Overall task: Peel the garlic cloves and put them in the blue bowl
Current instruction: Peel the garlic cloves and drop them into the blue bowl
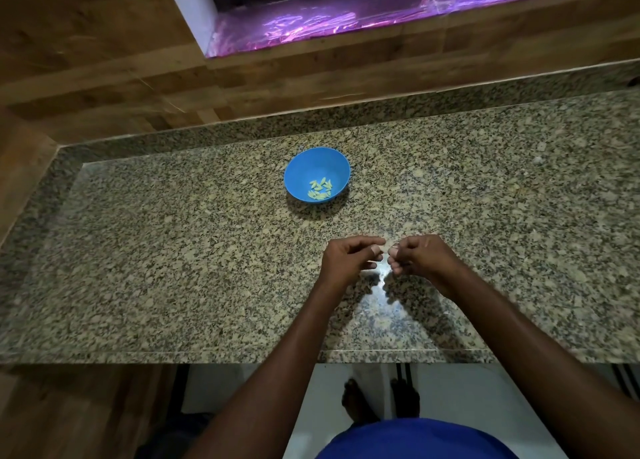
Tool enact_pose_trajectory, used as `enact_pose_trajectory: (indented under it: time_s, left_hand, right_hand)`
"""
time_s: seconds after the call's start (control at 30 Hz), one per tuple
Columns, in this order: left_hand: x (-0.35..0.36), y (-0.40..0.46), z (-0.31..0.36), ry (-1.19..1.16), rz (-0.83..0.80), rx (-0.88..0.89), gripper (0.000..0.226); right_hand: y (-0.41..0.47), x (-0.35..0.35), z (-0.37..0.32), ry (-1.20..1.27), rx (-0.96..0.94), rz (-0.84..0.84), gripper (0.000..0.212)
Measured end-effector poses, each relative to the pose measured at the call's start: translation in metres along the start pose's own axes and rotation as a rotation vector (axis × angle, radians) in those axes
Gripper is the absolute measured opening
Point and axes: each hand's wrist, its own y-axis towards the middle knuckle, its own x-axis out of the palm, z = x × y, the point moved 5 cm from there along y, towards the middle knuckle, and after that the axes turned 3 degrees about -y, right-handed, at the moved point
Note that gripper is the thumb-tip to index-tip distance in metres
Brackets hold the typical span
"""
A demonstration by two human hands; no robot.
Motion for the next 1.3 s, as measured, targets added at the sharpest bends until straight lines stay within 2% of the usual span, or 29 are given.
enact_pose_trajectory:
  time_s: [0.1,0.17,0.33,0.43,0.53,0.67,0.83,0.93,1.07,1.13,1.3]
  left_hand:
    - [-0.004,0.006,-0.009,0.01,0.038,-0.03,0.018]
    - [-0.007,0.012,-0.014,0.044,0.082,-0.044,0.017]
    - [-0.007,0.031,-0.018,0.211,0.228,-0.026,0.007]
    - [-0.005,0.044,-0.024,0.359,0.303,0.013,0.021]
    - [-0.008,0.047,-0.032,0.434,0.353,0.024,0.02]
    - [-0.02,0.039,-0.043,0.412,0.347,0.013,0.026]
    - [-0.032,0.017,-0.046,0.623,0.309,0.069,0.018]
    - [-0.025,0.008,-0.052,0.705,0.217,0.082,0.017]
    - [-0.002,-0.006,-0.06,0.969,0.112,0.167,0.023]
    - [0.009,-0.013,-0.066,1.019,0.066,0.219,0.021]
    - [0.023,-0.016,-0.065,1.074,0.12,0.261,0.011]
  right_hand:
    - [0.004,-0.001,0.007,0.007,0.001,0.027,0.012]
    - [0.007,-0.001,0.012,0.006,0.01,0.037,0.003]
    - [0.013,-0.004,0.023,0.035,0.057,0.076,0.015]
    - [0.015,-0.005,0.028,0.086,0.099,0.106,0.021]
    - [0.014,-0.005,0.031,0.144,0.145,0.13,0.023]
    - [0.018,-0.009,0.039,0.164,0.171,0.14,0.024]
    - [0.021,-0.012,0.047,0.013,0.129,0.187,0.009]
    - [0.02,-0.01,0.049,-0.062,0.107,0.227,0.009]
    - [0.014,-0.007,0.05,-0.155,0.061,0.299,0.012]
    - [0.014,-0.007,0.055,-0.167,0.082,0.307,0.015]
    - [0.011,-0.013,0.066,-0.12,0.112,0.321,0.022]
